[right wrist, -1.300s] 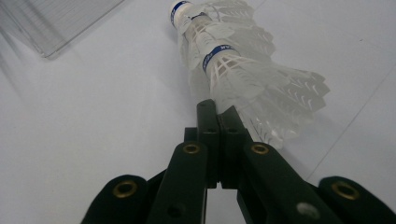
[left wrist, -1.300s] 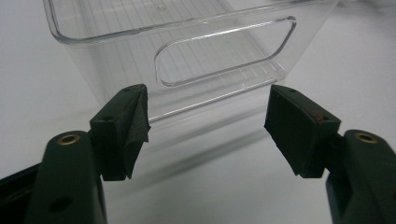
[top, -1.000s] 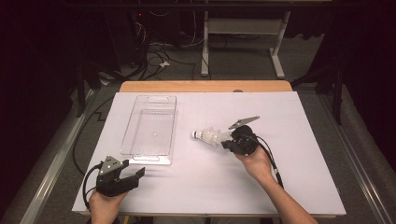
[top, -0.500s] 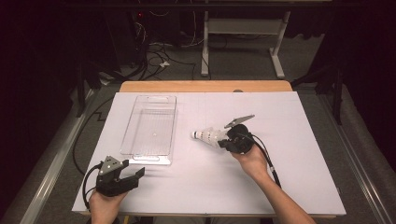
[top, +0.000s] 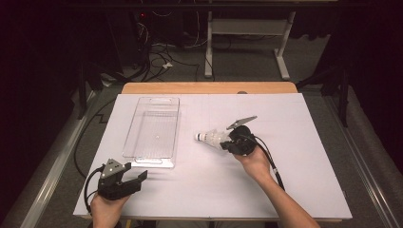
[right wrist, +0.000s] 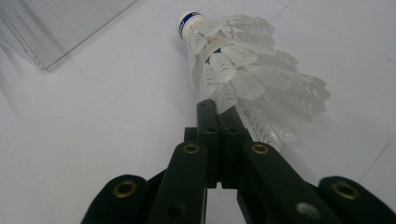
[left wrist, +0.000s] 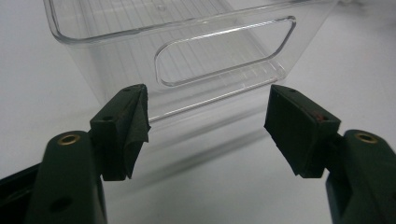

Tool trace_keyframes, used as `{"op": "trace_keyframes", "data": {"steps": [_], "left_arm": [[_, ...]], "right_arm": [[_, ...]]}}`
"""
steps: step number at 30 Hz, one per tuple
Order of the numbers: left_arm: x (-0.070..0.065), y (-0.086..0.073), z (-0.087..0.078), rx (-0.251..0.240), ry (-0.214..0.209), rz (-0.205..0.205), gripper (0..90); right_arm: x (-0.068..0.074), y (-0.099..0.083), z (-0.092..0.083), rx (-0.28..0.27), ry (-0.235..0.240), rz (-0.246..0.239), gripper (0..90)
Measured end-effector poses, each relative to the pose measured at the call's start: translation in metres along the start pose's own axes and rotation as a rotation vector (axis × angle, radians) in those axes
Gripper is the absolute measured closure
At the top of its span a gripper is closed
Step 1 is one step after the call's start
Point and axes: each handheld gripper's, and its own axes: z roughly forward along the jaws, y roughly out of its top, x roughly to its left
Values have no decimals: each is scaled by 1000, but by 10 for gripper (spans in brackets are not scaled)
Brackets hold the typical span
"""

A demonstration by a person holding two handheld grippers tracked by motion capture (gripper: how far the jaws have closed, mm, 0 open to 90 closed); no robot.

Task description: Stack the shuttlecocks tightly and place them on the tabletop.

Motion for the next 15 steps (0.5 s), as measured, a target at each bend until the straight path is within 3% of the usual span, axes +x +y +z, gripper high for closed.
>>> {"op": "trace_keyframes", "data": {"steps": [15], "left_arm": [[0,0,0,1,0,1,313]], "right_arm": [[-4,3,3,-4,3,-5,900]]}}
